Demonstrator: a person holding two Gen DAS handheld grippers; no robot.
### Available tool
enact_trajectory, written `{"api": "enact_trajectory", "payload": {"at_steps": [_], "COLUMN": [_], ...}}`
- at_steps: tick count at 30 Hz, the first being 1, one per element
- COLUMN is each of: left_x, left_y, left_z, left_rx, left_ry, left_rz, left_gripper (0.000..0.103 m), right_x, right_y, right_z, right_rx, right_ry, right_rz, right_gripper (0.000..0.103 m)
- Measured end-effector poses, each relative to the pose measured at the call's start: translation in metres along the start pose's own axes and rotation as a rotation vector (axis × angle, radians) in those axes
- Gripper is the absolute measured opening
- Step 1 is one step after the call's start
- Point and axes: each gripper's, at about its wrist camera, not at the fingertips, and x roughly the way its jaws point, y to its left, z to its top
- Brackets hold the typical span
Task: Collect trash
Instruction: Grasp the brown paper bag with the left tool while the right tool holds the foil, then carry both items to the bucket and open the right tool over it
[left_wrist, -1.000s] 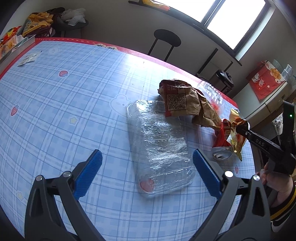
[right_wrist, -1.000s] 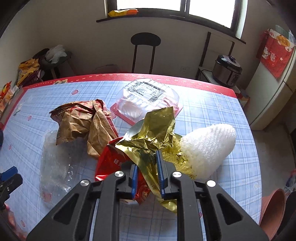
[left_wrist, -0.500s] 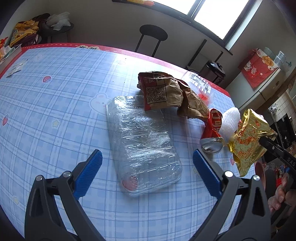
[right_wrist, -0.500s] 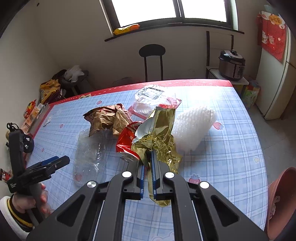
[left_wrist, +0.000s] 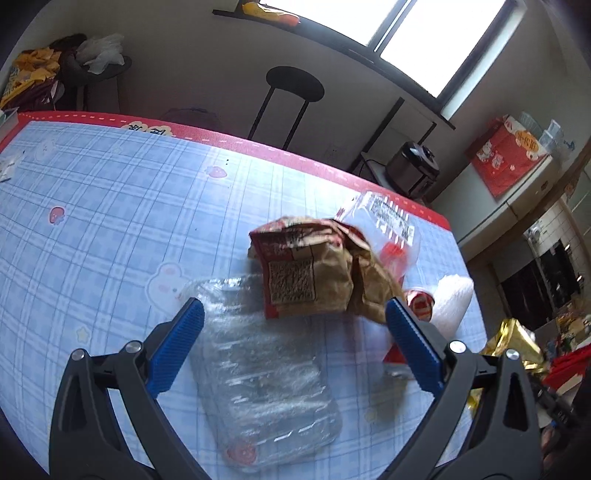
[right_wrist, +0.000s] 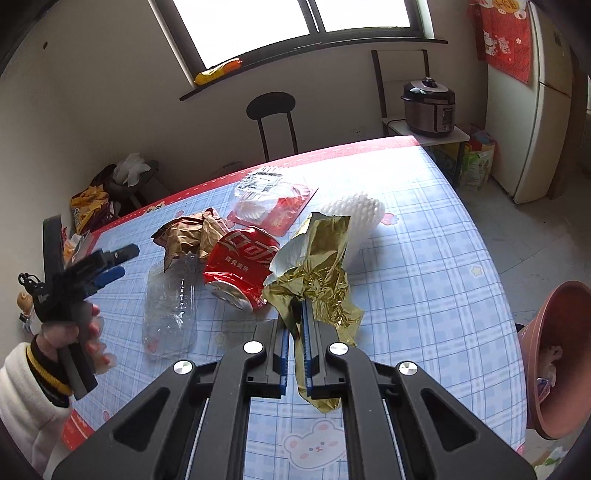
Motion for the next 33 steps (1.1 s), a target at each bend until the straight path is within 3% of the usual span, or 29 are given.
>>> {"api": "enact_trajectory", "payload": {"at_steps": [6, 12, 18, 20, 23, 24, 33], "left_x": [0.046, 0.092, 0.108, 0.111, 0.106, 0.103, 0.042], "left_y": [0.01, 0.015, -0.007, -0.016, -0.025, -0.027, -0.05], "left_z": [0.038, 0.044, 0.037, 0.033, 0.027, 0.025, 0.015], "left_rx": [-0.197, -0.289, -0.186, -0.112, -0.043, -0.029, 0.135], "left_ry": [-0.01, 0.089, 0.138, 0.134, 0.107, 0.098, 0.011], "left_rz": [-0.024, -0.015, 0.047, 0.099, 0.115, 0.116, 0.144], "left_gripper": [0.097, 0.097, 0.096, 0.087, 0.082, 0.074, 0.072], "right_x": [-0.001, -0.002, -0.004, -0.005, -0.006, -0.007, -0.017], "right_y": [-0.02, -0.029, -0.033, -0.034, -0.033, -0.032, -0.031], "right_z": [-0.002, -0.005, -0.003, -0.004, -0.004, -0.005, -0.005], "right_rx": [0.028, 0.028, 0.038, 0.042, 0.043, 0.044, 0.052], "right_ry": [0.01, 0.012, 0.011, 0.011, 0.016, 0.014, -0.007], "right_rz": [-0.039, -0.05, -0.054, -0.049, -0.042, -0.038, -0.001], "right_gripper": [0.007, 0.007, 0.007, 0.007, 0.007, 0.007, 0.007]}}
